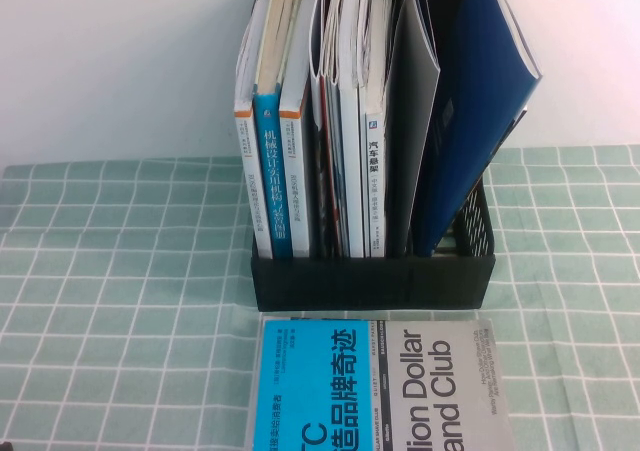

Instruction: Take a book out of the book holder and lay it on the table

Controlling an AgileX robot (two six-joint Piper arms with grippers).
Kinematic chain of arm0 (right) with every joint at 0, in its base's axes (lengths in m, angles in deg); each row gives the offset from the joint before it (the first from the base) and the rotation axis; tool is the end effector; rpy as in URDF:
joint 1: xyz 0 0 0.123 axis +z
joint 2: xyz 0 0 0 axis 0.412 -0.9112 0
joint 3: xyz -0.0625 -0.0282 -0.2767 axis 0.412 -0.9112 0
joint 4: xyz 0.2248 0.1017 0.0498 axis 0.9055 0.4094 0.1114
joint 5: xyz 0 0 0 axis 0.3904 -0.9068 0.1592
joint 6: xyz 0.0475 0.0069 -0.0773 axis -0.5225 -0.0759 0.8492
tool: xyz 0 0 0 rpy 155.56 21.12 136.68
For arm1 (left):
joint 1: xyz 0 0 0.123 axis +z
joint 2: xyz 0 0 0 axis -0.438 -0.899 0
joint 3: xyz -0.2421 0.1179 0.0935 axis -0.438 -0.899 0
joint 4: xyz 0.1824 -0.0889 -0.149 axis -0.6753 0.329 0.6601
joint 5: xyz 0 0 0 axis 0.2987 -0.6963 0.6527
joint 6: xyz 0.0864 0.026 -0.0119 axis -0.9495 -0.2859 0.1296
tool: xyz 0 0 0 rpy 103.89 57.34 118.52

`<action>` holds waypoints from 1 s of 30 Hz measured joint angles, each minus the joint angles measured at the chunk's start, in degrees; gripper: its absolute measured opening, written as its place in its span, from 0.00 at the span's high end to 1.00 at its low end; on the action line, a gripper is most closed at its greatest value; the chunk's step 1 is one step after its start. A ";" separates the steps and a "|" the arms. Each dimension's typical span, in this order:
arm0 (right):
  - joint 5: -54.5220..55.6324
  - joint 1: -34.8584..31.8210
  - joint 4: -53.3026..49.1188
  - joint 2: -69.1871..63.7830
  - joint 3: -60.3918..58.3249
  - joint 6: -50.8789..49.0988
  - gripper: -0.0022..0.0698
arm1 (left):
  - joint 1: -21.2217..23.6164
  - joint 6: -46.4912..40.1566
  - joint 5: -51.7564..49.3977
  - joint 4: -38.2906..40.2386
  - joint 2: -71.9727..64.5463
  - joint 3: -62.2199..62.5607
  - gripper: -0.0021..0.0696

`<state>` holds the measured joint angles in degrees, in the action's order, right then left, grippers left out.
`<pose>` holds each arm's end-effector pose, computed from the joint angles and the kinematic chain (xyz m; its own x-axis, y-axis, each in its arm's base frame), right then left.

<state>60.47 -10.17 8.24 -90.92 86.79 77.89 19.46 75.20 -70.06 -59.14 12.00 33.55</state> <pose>0.0630 0.0159 0.2230 0.0097 -0.2533 -0.9673 -0.2485 0.9364 -0.2477 0.0531 -0.0067 0.1752 -0.2645 -0.0270 -0.9640 0.1051 0.9928 -0.0567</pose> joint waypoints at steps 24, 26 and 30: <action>-15.15 -16.87 -3.11 7.69 -5.96 -5.50 0.97 | 0.00 0.15 -0.03 0.14 0.09 0.00 0.97; -15.15 -16.87 -3.11 7.69 -5.96 -5.63 0.97 | 0.00 0.15 -0.03 0.14 0.09 0.00 0.97; -15.19 -16.87 -3.11 7.69 -5.96 -5.63 0.97 | 0.00 0.15 -0.03 0.14 0.09 0.00 0.97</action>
<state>45.28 -27.04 5.13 -83.23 80.83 72.26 19.46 75.36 -70.08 -59.00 12.09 33.55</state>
